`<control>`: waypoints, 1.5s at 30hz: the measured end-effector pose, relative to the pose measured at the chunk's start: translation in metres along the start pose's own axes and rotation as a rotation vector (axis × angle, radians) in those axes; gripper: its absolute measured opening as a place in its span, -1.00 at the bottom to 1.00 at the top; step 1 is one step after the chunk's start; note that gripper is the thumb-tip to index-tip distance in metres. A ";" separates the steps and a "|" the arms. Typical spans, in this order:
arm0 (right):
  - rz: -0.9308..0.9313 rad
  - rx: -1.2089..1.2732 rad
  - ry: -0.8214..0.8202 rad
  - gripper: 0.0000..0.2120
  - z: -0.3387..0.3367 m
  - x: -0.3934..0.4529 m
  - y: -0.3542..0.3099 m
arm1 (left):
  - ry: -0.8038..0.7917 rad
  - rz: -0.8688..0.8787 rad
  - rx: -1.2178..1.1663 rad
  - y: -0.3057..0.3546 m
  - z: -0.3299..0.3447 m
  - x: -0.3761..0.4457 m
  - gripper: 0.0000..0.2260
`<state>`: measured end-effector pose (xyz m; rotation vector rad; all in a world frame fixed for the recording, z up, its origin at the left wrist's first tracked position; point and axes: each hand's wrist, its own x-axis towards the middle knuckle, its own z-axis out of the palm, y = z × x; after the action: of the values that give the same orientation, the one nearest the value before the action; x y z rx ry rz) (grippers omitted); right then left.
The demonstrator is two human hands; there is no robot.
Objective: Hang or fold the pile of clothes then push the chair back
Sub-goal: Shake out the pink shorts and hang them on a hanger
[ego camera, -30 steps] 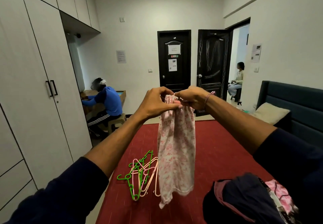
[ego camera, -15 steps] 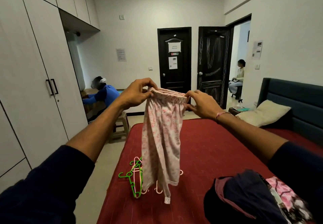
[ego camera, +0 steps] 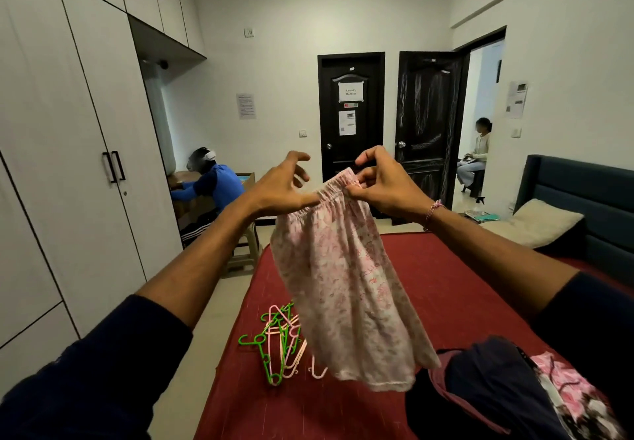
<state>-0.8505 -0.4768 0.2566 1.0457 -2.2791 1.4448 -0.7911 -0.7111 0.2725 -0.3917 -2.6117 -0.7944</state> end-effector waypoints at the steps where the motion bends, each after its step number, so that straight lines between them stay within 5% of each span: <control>1: -0.003 0.010 -0.008 -0.52 0.004 0.000 -0.003 | -0.011 0.030 -0.002 0.007 0.004 0.001 -0.18; 7: -0.003 0.063 0.007 -0.55 0.007 -0.007 -0.008 | -0.042 0.131 0.022 0.015 0.021 0.005 -0.86; 16: 0.021 -0.141 -0.015 -0.55 0.011 -0.044 0.016 | 0.187 0.209 0.133 0.005 0.032 0.007 -0.79; 23: 0.176 -0.327 -0.181 -0.76 0.056 -0.082 0.062 | 0.133 0.252 0.290 0.011 0.016 0.013 -0.79; 28: 0.351 -0.185 -0.295 -0.59 0.085 -0.097 0.083 | 0.156 0.249 0.327 0.017 0.006 0.014 -0.83; 32: 0.598 0.157 -0.265 -0.47 0.109 -0.098 0.097 | 0.164 0.264 0.328 0.019 -0.004 0.012 -0.82; 36: 0.796 0.410 -0.238 -0.17 0.131 -0.098 0.089 | 0.162 0.269 0.334 0.021 -0.012 0.009 -0.80; 42: 0.909 0.872 -0.308 0.02 0.146 -0.112 0.070 | 0.141 0.243 0.322 0.011 -0.022 -0.005 -0.81; 45: 0.945 0.914 -0.396 0.07 0.149 -0.124 0.069 | 0.138 0.234 0.330 0.003 -0.026 -0.015 -0.80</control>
<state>-0.7856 -0.5334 0.0699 0.3473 -2.5230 3.0808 -0.7690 -0.7262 0.2875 -0.5121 -2.4502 -0.2951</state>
